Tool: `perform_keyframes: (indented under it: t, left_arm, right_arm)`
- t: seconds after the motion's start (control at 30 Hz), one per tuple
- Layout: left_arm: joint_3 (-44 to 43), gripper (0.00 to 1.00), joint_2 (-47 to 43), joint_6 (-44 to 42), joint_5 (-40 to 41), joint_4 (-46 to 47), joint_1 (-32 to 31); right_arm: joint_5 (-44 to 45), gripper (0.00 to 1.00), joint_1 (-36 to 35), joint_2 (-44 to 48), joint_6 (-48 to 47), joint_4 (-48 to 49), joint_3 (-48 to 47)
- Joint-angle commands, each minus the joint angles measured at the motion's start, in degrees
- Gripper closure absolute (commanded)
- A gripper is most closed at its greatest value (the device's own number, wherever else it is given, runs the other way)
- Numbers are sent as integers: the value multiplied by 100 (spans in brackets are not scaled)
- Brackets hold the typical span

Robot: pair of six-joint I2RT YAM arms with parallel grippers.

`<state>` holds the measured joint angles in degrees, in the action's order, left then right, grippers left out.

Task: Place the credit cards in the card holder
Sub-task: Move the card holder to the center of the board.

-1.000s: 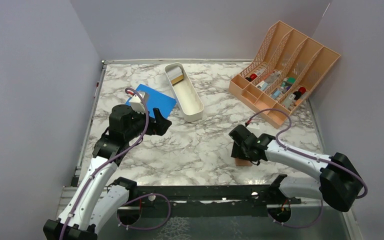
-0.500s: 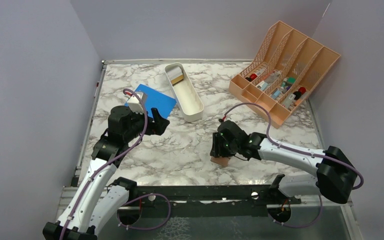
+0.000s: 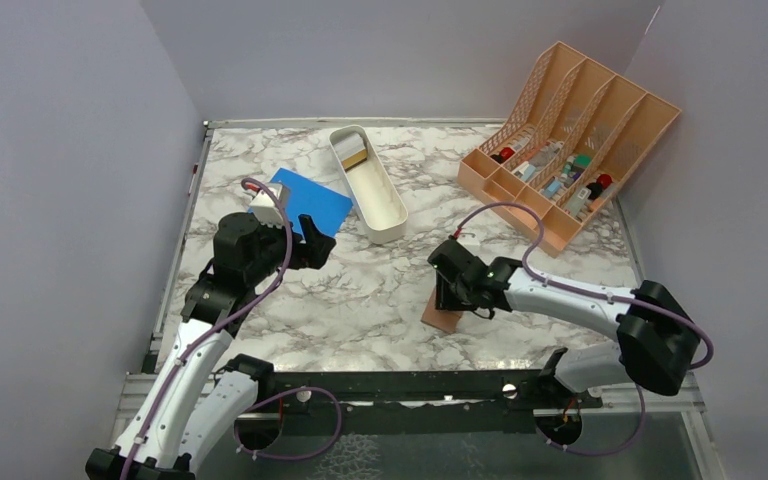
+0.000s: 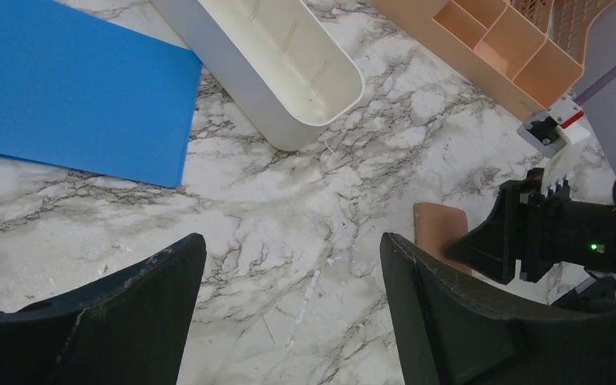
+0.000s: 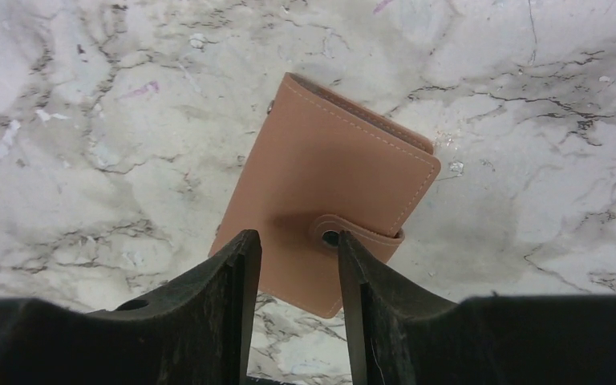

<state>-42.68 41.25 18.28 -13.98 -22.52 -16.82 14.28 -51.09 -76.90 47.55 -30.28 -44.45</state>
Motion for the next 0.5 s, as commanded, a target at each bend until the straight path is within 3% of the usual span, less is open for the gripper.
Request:
perform_keyframes:
  t: [0.0, 0.2, 0.27, 0.4, 0.47]
  left_arm:
    - [34, 17, -88, 17, 123, 17, 38]
    - [31, 17, -87, 10, 141, 20, 54]
    - [29, 17, -53, 13, 132, 16, 69]
    - [29, 18, 23, 41, 123, 19, 99]
    - [34, 20, 39, 67, 139, 14, 107]
  right_arm:
    - [398, 55, -33, -423, 254, -161, -62]
    - [841, 60, -60, -960, 318, -339, -80]
    - [997, 68, -84, -1023, 368, -421, -62]
    - [1097, 98, -85, -949, 220, -388, -30]
    - [1141, 99, -85, -838, 186, -397, -50]
